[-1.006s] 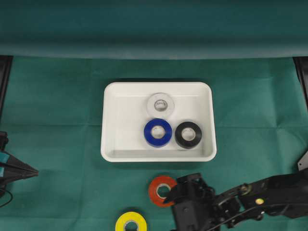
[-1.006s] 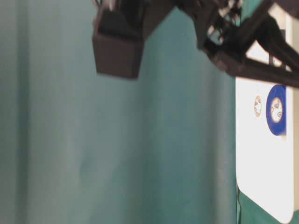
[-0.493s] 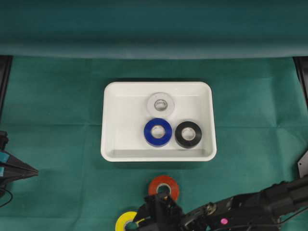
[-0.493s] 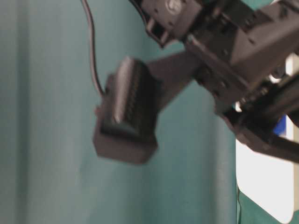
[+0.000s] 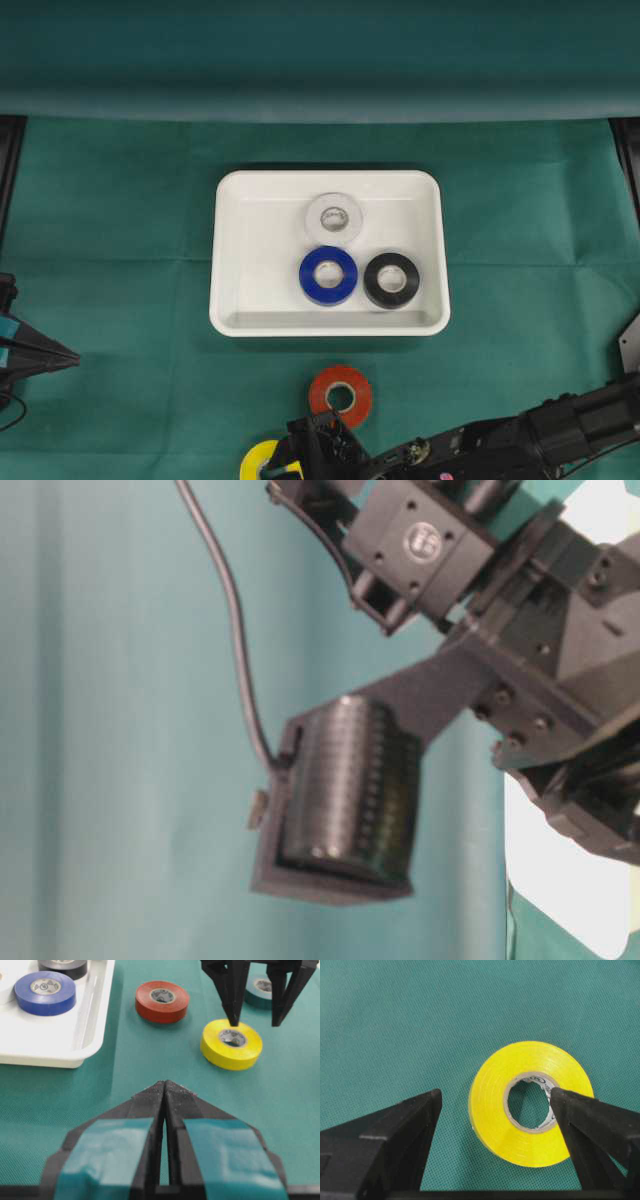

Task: Put the tape into the white case with the right arm.
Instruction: 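Lower the right gripper onto the yellow tape roll and close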

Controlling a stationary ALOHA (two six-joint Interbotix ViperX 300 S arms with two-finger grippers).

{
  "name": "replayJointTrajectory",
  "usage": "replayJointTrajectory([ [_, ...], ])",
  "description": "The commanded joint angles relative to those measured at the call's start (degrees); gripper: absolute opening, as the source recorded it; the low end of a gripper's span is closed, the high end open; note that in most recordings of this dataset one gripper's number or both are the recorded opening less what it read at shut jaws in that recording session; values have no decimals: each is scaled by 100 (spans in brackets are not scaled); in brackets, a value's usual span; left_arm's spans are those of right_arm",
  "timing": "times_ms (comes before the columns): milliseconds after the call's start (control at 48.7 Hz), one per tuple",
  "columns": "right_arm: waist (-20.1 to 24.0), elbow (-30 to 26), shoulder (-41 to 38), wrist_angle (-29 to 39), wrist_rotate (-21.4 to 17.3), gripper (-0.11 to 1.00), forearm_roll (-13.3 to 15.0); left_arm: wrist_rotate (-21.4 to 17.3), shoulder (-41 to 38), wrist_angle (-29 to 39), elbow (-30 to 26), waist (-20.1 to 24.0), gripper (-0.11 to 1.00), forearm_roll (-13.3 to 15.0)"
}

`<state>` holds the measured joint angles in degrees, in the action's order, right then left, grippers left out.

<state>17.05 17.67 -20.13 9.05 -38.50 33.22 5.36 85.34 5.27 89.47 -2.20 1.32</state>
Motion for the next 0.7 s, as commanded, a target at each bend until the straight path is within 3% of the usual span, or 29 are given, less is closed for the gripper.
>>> replayJointTrajectory([
  [0,-9,-158,35,9,9,62,9,0,-105,-53,-79,9,0,9],
  [431,-70,-343,-360,158,-9,59,9,0,-105,-53,-79,9,0,9],
  [513,-79,-360,-369,158,-9,49,9,0,-105,-53,-79,9,0,9],
  [678,-97,-378,-360,158,-9,17,9,0,-105,-53,-79,9,0,9],
])
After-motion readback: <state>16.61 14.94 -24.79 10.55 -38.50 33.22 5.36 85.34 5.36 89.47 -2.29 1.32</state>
